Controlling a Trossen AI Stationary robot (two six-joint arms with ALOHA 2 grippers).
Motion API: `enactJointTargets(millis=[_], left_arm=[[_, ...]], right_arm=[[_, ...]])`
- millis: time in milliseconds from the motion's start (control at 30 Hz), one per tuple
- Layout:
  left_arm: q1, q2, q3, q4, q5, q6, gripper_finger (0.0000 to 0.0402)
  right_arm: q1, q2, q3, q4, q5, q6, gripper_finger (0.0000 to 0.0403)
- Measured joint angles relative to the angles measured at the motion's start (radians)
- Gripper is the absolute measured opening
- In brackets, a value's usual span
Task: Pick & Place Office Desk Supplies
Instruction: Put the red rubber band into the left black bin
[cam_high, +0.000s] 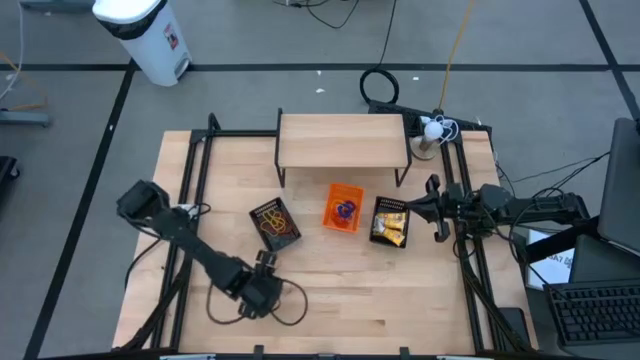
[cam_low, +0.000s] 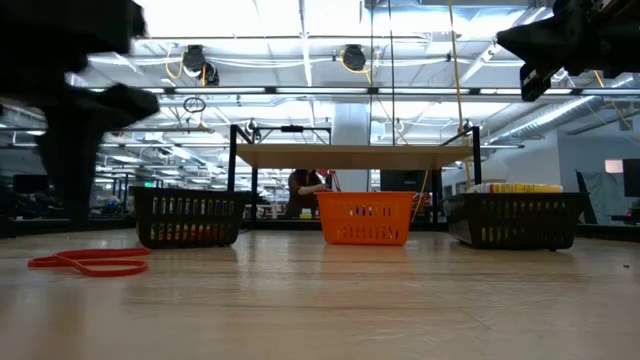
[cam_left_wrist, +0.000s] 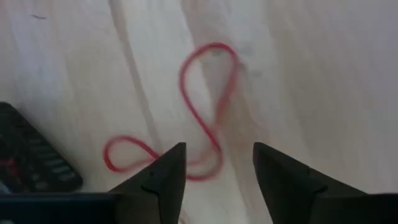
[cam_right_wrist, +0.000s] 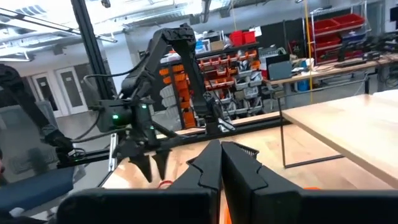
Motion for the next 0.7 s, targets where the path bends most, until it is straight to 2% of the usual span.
enactJointTargets(millis=[233,400,567,700], left_arm=[[0.089,0.056,0.002,0.008,0.069,0.109,0.0198],[0.123,0.106,0.008,0.009,0.173,0.140,0.0172],[0.141,0.144,0.012,0.018,0.223,0.130,0.0114],[0.145,0.143,0.012,0.028,0.282,0.193,0.0022]], right_arm=[[0.000,0.015,0.000,0.001,-0.010,0.022,0.0001],[0.000,0.021,0.000,0.001,-0.010,0.021,0.0001],[0.000,0.022,0.000,0.000,-0.010,0.018,0.0001],[0.000,0.022,0.000,0.000,-0.010,0.018,0.0001]])
